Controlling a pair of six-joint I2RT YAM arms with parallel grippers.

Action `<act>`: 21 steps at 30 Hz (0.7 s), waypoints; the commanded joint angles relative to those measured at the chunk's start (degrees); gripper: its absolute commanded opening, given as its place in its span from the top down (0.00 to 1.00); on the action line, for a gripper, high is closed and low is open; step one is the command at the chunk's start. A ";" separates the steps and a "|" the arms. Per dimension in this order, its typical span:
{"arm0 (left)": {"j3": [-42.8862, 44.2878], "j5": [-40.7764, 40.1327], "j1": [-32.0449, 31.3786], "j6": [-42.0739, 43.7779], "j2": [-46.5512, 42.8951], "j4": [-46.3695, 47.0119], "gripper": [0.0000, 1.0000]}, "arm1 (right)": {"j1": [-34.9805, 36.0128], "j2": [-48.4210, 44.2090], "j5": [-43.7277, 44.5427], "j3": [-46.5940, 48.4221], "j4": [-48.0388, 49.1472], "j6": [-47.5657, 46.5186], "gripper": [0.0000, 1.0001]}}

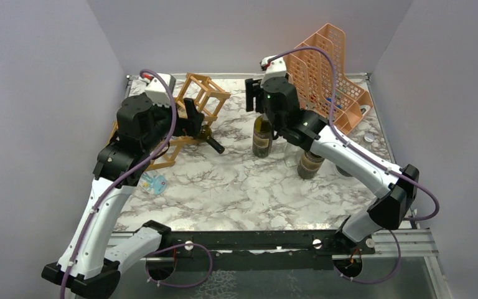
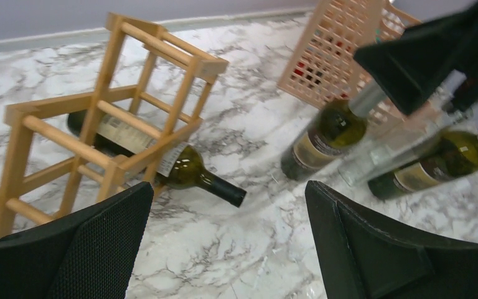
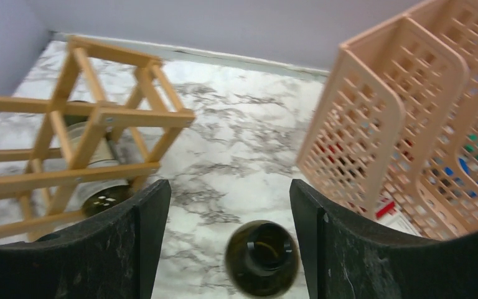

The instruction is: Put the wine bottle on the wine rack

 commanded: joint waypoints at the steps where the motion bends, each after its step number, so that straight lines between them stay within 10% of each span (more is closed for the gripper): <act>1: -2.94 3.94 -4.19 2.34 -2.63 2.07 0.01 | -3.14 0.15 3.92 1.82 -7.21 4.51 0.27; 13: -6.41 0.95 -11.64 4.32 -5.72 4.31 0.01 | -5.19 -1.26 -1.17 -3.95 -10.28 8.99 0.32; 21: -7.64 1.51 -12.22 4.15 -4.85 5.38 0.01 | -5.18 -0.44 -2.01 -5.51 -7.74 5.63 0.52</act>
